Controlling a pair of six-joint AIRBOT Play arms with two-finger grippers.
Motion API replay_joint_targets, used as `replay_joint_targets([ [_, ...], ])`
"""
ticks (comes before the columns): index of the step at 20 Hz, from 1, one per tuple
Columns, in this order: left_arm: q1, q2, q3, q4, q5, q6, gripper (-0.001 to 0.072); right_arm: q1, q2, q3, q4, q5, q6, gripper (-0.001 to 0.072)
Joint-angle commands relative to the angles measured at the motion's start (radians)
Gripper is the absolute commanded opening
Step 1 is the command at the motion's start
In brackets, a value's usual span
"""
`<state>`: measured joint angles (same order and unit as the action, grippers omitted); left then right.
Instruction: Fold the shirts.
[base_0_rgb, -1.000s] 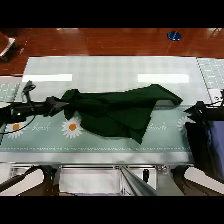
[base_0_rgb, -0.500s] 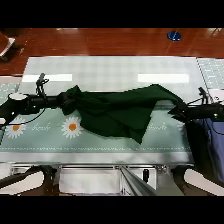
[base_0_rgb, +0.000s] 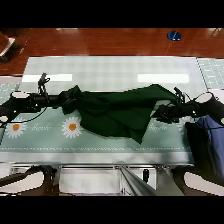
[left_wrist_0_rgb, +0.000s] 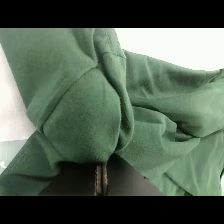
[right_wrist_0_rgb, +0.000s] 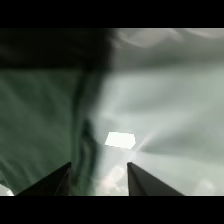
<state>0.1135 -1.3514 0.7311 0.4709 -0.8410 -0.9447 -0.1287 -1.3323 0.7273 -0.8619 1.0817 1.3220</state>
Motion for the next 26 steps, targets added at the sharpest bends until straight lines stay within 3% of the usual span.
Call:
replay_joint_targets([
  [1,-0.001,-0.001,0.001,0.001,-0.008,-0.003,0.0014,0.055,-0.040,0.047,0.046,-0.032,0.006,0.0408],
  [14,-0.002,-0.001,0.001,0.001,-0.008,-0.003,0.0014,0.071,-0.179,0.150,0.134,-0.037,0.001,0.0405],
  [15,-0.002,-0.001,0.001,0.000,-0.008,-0.003,0.0014,0.071,-0.192,0.159,0.147,-0.035,0.000,0.0345],
  [17,-0.002,-0.001,0.001,0.000,-0.008,-0.003,0.0014,0.071,-0.217,0.174,0.194,-0.025,-0.047,0.0076],
  [18,-0.002,-0.001,0.001,0.000,-0.013,-0.003,0.0014,0.070,-0.221,0.185,0.231,-0.013,-0.092,0.0020],
  [21,0.020,0.007,0.068,-0.012,-0.095,-0.021,0.0014,0.069,-0.218,0.333,0.248,0.089,-0.111,0.0019],
  [26,0.118,0.181,0.422,-0.241,-0.155,-0.021,0.0014,0.067,-0.112,0.939,0.073,0.168,0.005,0.0019],
])
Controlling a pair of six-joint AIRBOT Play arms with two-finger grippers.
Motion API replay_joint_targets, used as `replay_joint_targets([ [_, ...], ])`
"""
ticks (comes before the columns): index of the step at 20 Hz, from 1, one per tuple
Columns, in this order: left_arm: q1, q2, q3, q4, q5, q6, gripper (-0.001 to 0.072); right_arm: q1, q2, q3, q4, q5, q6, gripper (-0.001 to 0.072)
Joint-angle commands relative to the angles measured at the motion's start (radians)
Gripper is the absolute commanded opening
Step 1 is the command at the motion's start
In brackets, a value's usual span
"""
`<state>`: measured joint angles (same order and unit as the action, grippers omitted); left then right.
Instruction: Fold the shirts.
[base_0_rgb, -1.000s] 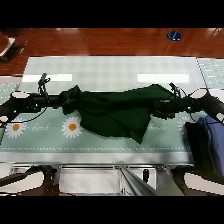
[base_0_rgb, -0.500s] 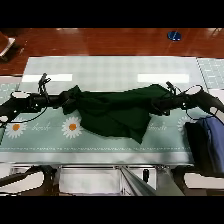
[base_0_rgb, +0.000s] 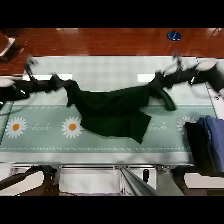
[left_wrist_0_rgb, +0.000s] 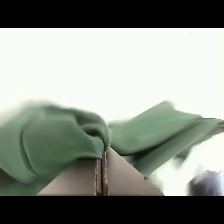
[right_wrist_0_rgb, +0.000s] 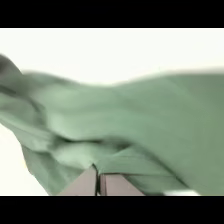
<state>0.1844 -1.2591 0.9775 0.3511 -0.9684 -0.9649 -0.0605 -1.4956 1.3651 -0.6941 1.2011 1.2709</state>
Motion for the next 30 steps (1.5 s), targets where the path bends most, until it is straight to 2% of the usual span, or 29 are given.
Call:
replay_joint_targets([
  [1,0.067,0.136,0.264,-0.125,-0.024,-0.001,0.0014,-0.001,0.081,0.428,-0.147,0.049,0.074,0.0019],
  [3,0.111,0.230,0.414,-0.123,-0.019,-0.001,0.0014,-0.001,0.159,0.658,-0.265,0.049,0.110,0.0019],
  [5,0.171,0.336,0.520,-0.122,-0.002,-0.001,0.0014,-0.001,0.275,0.755,-0.354,0.028,0.121,0.0019],
  [8,0.276,0.509,0.603,-0.043,0.049,-0.002,0.0014,-0.001,0.483,0.750,-0.496,0.037,0.137,0.0019],
  [13,0.437,0.795,0.613,0.213,0.090,-0.003,0.0014,-0.001,0.695,0.750,-0.672,0.164,0.193,0.0019],
  [16,0.433,0.884,0.612,0.364,0.093,-0.100,0.0014,-0.001,0.736,0.747,-0.704,0.299,0.216,0.0019],
  [18,0.409,0.908,0.612,0.444,0.089,-0.111,0.0014,-0.001,0.770,0.684,-0.704,0.315,0.223,0.0019],
  [20,0.383,0.909,0.600,0.496,0.072,-0.159,0.0014,-0.001,0.798,0.599,-0.703,0.323,0.237,0.0019],
  [22,0.365,0.908,0.546,0.494,0.068,-0.160,0.0014,-0.001,0.805,0.513,-0.698,0.341,0.240,0.0019],
  [24,0.363,0.908,0.457,0.494,0.067,-0.202,0.0014,-0.001,0.805,0.425,-0.672,0.338,0.241,0.0019],
  [28,0.362,0.877,0.192,0.372,0.063,-0.209,0.0014,0.000,0.804,0.174,-0.557,0.260,0.237,0.0019],
  [30,0.354,0.821,0.062,0.290,0.036,-0.186,0.0014,0.002,0.782,0.031,-0.551,0.203,0.230,0.0019],
])
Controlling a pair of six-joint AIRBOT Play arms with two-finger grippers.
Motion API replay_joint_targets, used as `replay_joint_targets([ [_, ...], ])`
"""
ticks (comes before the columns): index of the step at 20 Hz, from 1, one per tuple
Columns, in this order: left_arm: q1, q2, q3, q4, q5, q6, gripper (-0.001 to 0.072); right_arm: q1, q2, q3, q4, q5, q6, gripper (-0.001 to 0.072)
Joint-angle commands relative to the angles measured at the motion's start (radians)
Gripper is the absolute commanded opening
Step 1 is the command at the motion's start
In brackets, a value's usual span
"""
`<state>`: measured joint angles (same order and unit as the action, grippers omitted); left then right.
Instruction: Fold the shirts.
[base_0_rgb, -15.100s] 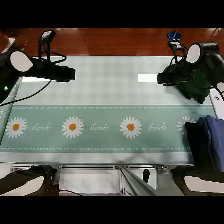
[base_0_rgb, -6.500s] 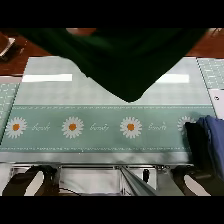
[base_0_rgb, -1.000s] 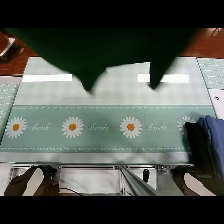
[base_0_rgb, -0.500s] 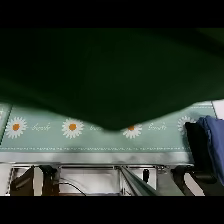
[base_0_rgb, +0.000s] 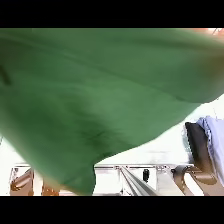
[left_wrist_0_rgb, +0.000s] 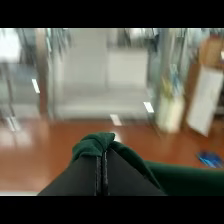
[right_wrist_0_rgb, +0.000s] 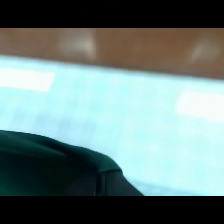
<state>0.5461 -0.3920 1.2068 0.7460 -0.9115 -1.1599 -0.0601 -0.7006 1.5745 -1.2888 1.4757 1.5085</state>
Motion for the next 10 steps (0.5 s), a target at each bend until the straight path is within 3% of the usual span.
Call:
replay_joint_targets([
  [1,-0.030,-0.089,-0.220,-0.131,-0.022,0.026,0.0014,0.001,-0.040,-0.238,0.047,-0.104,-0.009,0.0019],
  [4,-0.172,-0.313,-0.283,-0.135,0.046,0.077,0.0014,0.001,-0.203,-0.342,0.107,-0.256,-0.063,0.0019],
  [7,-0.296,-0.598,-0.195,-0.137,0.173,0.097,0.0014,0.001,-0.457,-0.307,0.144,-0.427,-0.100,0.0019],
  [10,-0.376,-0.895,-0.025,-0.136,0.156,0.096,0.0014,0.001,-0.726,-0.181,0.204,-0.454,-0.111,0.0019],
])
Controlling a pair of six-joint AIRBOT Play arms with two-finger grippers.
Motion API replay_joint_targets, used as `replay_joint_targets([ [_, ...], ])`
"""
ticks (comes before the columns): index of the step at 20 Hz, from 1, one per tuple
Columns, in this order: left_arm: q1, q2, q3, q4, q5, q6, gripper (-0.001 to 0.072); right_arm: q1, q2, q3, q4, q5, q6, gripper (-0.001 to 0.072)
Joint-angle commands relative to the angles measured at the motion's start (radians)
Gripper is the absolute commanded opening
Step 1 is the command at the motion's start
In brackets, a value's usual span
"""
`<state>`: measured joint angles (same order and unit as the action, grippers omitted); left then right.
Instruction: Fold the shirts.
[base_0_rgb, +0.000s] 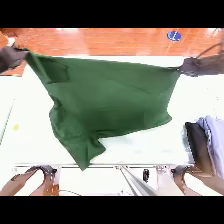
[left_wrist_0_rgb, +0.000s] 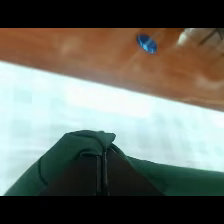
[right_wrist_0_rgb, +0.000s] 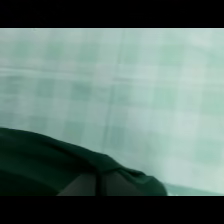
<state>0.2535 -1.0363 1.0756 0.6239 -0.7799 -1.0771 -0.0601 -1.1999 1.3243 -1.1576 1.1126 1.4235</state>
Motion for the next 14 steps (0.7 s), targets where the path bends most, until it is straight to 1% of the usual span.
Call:
replay_joint_targets([
  [1,-0.100,-0.336,0.166,-0.015,0.014,0.006,0.0014,0.001,-0.304,0.127,0.088,-0.097,-0.025,0.0019],
  [3,-0.115,-0.463,0.269,-0.015,0.001,-0.063,0.0014,-0.001,-0.450,0.266,0.109,-0.097,-0.003,0.0019],
  [6,-0.139,-0.569,0.350,-0.016,-0.050,-0.136,0.0015,-0.014,-0.608,0.442,0.180,-0.114,0.079,0.0020],
  [7,-0.144,-0.580,0.353,-0.016,-0.051,-0.152,0.0043,-0.024,-0.635,0.477,0.201,-0.124,0.115,0.0031],
  [8,-0.140,-0.582,0.356,-0.015,-0.053,-0.162,0.0251,-0.039,-0.649,0.504,0.224,-0.118,0.129,0.0191],
  [9,-0.125,-0.580,0.364,-0.015,-0.084,-0.183,0.0486,-0.059,-0.652,0.525,0.245,-0.094,0.122,0.0428],
  [10,-0.100,-0.580,0.382,-0.012,-0.157,-0.184,0.0509,-0.084,-0.648,0.546,0.252,-0.043,0.113,0.0414],
  [11,-0.067,-0.580,0.404,0.017,-0.256,-0.185,0.0509,-0.117,-0.639,0.565,0.251,0.031,0.106,0.0413],
  [13,0.022,-0.571,0.423,0.118,-0.501,-0.231,0.0509,-0.198,-0.595,0.568,0.233,0.186,0.069,0.0412],
  [14,0.065,-0.558,0.405,0.148,-0.604,-0.237,0.0509,-0.238,-0.567,0.568,0.200,0.263,0.050,0.0407],
])
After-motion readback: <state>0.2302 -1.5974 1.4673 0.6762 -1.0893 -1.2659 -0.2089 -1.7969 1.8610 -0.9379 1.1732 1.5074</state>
